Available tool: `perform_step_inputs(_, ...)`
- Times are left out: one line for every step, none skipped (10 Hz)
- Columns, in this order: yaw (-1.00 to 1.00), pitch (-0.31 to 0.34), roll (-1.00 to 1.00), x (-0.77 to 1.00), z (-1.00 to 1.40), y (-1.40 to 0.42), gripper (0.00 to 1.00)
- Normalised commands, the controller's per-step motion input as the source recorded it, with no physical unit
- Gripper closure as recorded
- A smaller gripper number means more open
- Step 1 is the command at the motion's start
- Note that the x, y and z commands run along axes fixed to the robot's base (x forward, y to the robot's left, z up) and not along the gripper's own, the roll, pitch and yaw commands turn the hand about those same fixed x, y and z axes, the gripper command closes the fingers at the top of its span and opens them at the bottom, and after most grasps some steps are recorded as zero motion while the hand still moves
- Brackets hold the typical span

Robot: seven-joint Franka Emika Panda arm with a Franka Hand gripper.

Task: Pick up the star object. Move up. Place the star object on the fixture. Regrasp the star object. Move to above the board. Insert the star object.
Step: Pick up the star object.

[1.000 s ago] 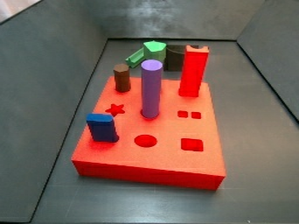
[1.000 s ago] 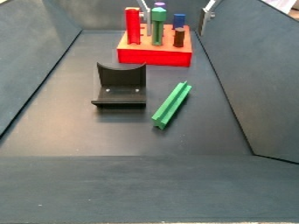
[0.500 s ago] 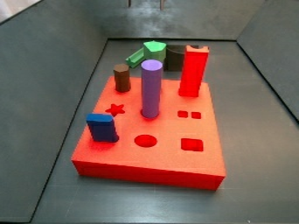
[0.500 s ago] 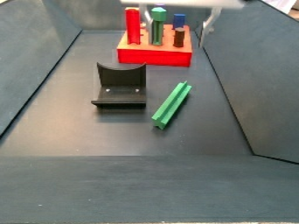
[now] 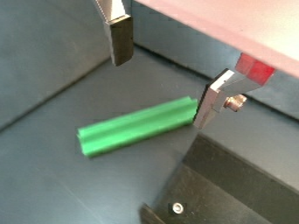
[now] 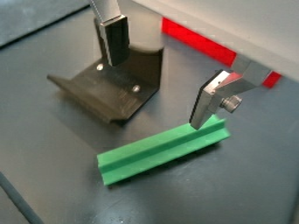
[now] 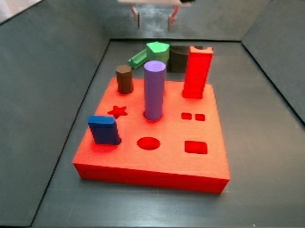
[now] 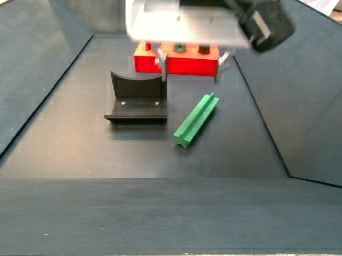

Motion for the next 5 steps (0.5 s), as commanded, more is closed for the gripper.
perform_step_inputs(0.16, 0.000, 0.00, 0.20, -1.00, 0.11, 0.00)
perform_step_inputs(0.00, 0.000, 0.00, 0.03, -1.00, 0.07, 0.00)
perform_step_inputs(-0.07, 0.000, 0.00, 0.00, -1.00, 0.07, 0.00)
perform_step_inputs(-0.15, -0.043, 0.00, -0.18, -0.70, 0.00, 0.00)
perform_step_inputs(0.00, -0.010, 0.00, 0.00, 0.00, 0.00, 0.00)
